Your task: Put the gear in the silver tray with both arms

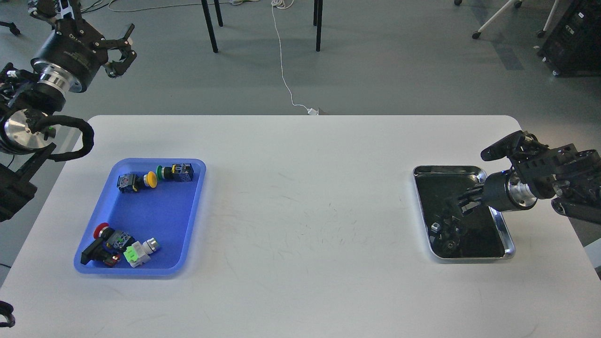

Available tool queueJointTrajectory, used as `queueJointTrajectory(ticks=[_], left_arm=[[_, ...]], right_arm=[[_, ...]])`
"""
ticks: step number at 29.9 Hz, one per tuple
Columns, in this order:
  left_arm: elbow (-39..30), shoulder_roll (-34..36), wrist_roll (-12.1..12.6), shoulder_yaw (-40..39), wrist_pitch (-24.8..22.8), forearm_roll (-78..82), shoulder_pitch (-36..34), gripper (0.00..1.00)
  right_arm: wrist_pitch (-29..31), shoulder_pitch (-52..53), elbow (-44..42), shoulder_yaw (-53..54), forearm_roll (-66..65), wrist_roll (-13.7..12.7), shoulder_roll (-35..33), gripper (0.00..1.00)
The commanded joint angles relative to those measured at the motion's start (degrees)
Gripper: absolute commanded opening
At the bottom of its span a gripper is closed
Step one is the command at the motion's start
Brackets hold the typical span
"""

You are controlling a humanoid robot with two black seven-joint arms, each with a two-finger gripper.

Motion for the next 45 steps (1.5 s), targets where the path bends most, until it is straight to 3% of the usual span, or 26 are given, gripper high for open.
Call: queueJointTrajectory(ticks=[1,5,13,14,16,25,27,30,45], left_arm=[[0.01,-0.16,0.00,0.01,0.14,0.01,0.00,0.98],[0.01,-0.16,0.00,0.01,0.14,0.01,0.00,0.98],[0.01,0.02,0.00,0.01,0.31,0.01,-0.09,0.98],[0.01,0.11,0.00,-0.08,0.23,0.01,-0.09,0.98],[0.01,0.11,0.00,-0.08,0.31,0.01,-0.17,0.98],[0.01,-0.51,0.00,0.44,-0.83,0.18,-0.26,0.98],[0.18,-0.60,-0.09,0.01,-1.44,0.10,-0.26,0.98],[0.80,-0.86,-0.17,-0.35,-1.80,-0.17,-0.35,0.98],[4.39,-6.21,0.44,-7.11,-2.15,-3.68,-0.53,0.98]], right_arm=[[-0.13,-0.16,-0.13,0.20,-0.04,-0.10,0.19,0.26],[-0.13,-0.07,0.22,0.20,0.05,-0.02,-0.34,0.59],[-0.31,0.72,1.98,4.31,0.66,-0.02,-3.59,0.81],[-0.31,0.72,1.98,8.85,1.36,-0.10,-4.81,0.89],[0.30,0.55,1.81,18.51,3.20,-0.19,-6.40,0.96],[-0.40,-2.35,-0.39,48.78,11.55,-0.63,-7.02,0.98],[-0.31,-2.53,-0.83,53.61,15.93,-1.77,-6.58,0.98],[-0.48,-2.35,-1.27,58.80,22.96,-4.23,-4.22,0.98],[-0.40,-6.04,-10.49,75.95,74.19,-4.50,-0.61,0.99]])
